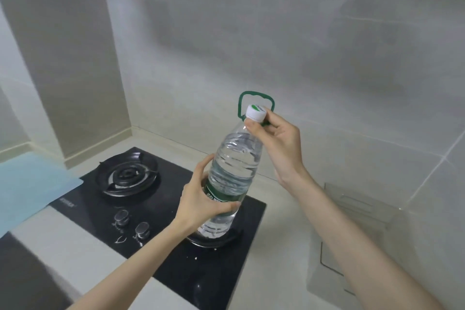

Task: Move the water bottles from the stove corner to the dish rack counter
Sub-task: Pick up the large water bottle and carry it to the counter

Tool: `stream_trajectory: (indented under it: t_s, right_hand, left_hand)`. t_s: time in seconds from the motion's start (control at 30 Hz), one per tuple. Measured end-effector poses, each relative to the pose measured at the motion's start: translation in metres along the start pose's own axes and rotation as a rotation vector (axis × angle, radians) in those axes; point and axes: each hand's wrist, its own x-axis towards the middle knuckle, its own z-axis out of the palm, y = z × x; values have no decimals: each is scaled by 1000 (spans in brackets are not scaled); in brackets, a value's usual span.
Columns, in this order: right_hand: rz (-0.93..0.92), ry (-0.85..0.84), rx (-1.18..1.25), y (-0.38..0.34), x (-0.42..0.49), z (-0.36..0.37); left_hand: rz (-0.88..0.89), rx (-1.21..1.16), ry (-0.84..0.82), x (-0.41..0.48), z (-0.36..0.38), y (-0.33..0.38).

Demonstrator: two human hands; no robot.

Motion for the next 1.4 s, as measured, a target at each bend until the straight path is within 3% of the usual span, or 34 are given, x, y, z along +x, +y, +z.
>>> stream_trajectory:
  t_s: [0.33,0.77,1.4]
  right_hand:
    - [9,-194,80,-2,-4,136]
    - [26,-406,219,5,-35,428]
    - [-1,-945,460,26,-92,814]
  left_hand:
    - [-36,30,195,-31,-125,-23]
    - [-77,101,470,-99,-390,-72]
    - [-236,264,1017,-207,-698,-145]
